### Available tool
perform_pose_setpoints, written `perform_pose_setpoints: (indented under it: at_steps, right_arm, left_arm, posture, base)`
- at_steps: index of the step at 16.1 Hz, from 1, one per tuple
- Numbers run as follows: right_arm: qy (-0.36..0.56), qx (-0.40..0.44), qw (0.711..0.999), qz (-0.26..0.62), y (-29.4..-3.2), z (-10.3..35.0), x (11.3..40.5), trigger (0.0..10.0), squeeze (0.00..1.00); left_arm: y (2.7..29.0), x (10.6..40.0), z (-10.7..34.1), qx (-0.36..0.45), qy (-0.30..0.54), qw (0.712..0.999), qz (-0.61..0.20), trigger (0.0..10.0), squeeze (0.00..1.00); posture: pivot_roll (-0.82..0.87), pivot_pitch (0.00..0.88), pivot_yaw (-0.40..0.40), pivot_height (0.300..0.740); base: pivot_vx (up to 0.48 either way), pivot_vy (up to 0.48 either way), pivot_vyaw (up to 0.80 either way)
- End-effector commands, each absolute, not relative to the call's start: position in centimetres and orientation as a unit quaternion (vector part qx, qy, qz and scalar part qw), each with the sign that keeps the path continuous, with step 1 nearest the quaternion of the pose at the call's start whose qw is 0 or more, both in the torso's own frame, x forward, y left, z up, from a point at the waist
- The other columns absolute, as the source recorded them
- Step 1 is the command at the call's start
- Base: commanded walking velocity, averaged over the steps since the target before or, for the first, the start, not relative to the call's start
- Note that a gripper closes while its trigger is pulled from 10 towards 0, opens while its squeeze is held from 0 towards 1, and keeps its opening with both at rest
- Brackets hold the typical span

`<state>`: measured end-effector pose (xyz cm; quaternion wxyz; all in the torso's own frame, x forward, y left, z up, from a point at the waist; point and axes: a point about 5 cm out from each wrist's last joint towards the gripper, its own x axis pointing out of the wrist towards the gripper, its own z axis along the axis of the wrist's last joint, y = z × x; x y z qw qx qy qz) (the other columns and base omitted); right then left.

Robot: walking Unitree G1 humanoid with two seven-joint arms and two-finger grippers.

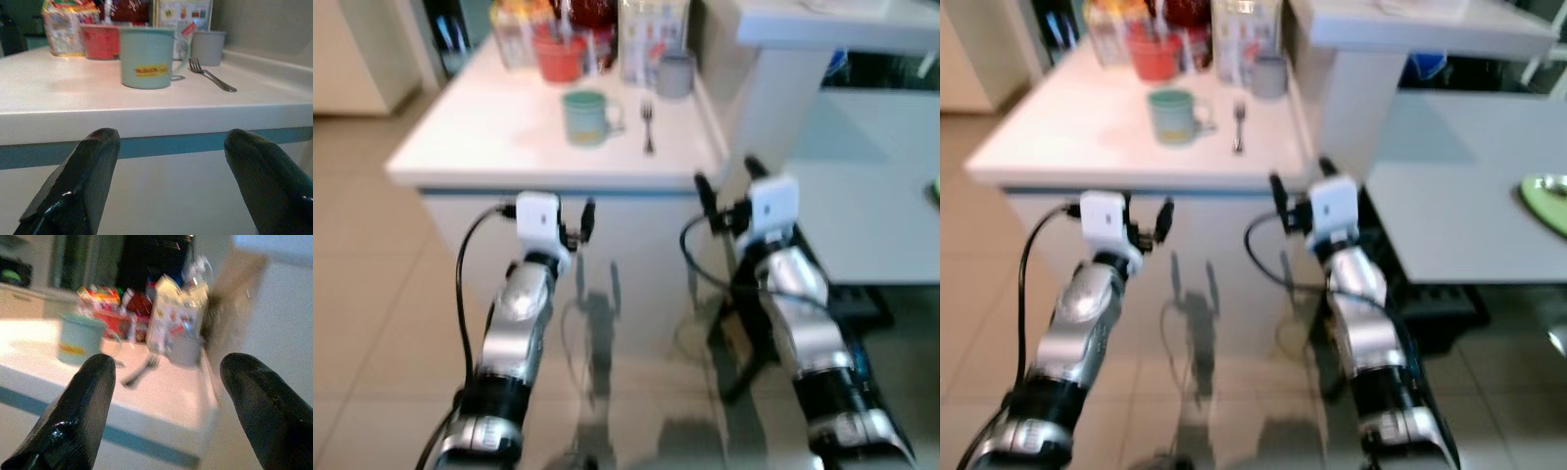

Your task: Setting the table

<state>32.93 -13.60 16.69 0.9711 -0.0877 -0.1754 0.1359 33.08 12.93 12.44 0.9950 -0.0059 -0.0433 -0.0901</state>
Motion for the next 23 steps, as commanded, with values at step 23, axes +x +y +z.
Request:
perform_pose_setpoints:
  at_steps: [23]
  right_arm:
    - [-0.106,-0.071,0.985,0.117,-14.8,14.9,32.6,10.0,0.00]
  left_arm:
    - [12.4,33.3,12.9,0.033,-0.049,0.994,-0.093,10.0,0.00]
  posture:
    - [-0.01,0.000,-0.020,0.740]
  base:
    - [0.377,0.000,0.00]
